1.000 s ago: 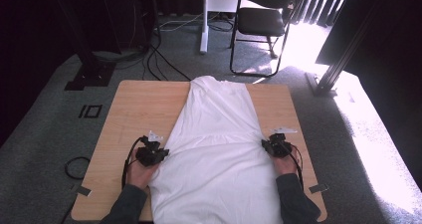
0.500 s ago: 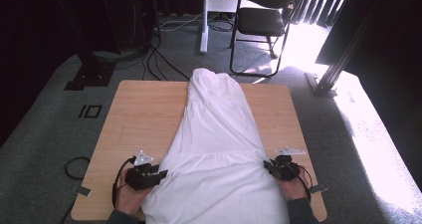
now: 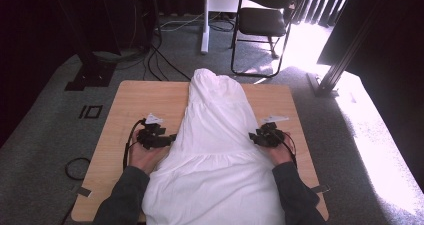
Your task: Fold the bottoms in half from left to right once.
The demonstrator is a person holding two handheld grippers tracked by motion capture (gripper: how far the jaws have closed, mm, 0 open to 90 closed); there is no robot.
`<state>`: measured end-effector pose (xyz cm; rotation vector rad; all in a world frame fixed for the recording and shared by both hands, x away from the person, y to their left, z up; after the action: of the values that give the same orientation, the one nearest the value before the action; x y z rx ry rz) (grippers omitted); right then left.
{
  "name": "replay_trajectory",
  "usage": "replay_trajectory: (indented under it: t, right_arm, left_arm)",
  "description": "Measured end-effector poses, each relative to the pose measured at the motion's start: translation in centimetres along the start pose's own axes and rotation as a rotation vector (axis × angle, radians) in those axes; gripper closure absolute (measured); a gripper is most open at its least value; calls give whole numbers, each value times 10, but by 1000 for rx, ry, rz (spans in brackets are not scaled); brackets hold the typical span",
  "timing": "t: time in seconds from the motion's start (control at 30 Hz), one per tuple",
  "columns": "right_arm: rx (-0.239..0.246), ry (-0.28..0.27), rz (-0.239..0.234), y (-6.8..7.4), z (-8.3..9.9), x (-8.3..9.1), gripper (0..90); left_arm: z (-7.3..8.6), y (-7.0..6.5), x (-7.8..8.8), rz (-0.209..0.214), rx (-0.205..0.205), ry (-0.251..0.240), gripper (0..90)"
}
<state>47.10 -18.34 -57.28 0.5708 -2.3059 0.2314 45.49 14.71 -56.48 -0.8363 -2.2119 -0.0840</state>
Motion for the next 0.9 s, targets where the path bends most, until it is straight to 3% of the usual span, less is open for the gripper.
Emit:
replay_trajectory:
  t: [0.13,0.3,0.37,0.4,0.47,0.5,0.53,0.67,0.77,0.8,0.83,0.87,0.9]
  right_arm:
    - [-15,24,-63,10,-20,-29,413]
    - [-18,80,-25,13,-25,-59,392]
    - [-11,111,-16,13,-24,-67,453]
    - [-7,131,-13,13,-22,-69,532]
    - [24,138,-7,13,-22,-71,778]
    - [32,140,4,11,-22,-69,871]
    - [28,128,2,11,-24,-65,894]
    - [17,-9,3,3,-44,-33,900]
    - [-70,-139,54,-22,-60,0,900]
    - [-119,-176,74,-33,-62,9,900]
    - [-155,-190,98,-43,-61,14,900]
    - [-171,-180,136,-53,-57,13,900]
    - [-183,-154,151,-60,-51,9,899]
  left_arm:
    - [4,3,-23,26,30,42,415]
    - [9,-4,-40,79,44,75,418]
    - [11,-6,-46,74,36,108,437]
    - [12,-7,-48,75,36,120,492]
    - [11,-8,-48,80,26,115,797]
    - [10,-9,-47,82,35,108,883]
    - [8,-9,-45,82,34,97,890]
    - [-2,-10,-28,81,45,26,896]
    - [-10,-18,-15,124,41,-37,889]
    - [-12,-22,-13,144,36,-50,841]
    - [-12,-26,-14,157,37,-40,725]
    - [-12,-27,-16,152,29,-27,619]
    - [-13,-27,-18,136,20,-22,569]
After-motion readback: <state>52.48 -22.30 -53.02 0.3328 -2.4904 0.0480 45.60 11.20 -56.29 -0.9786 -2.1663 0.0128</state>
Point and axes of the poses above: each handheld gripper's, and its own axes: x roughly backward along the jaws, z roughly out of its underside, y roughly to its left, the point moved 9 cm from there along -x, roughly forward along the jaws, and after that the axes turned 4 degrees about z, right-handed, at the moved point
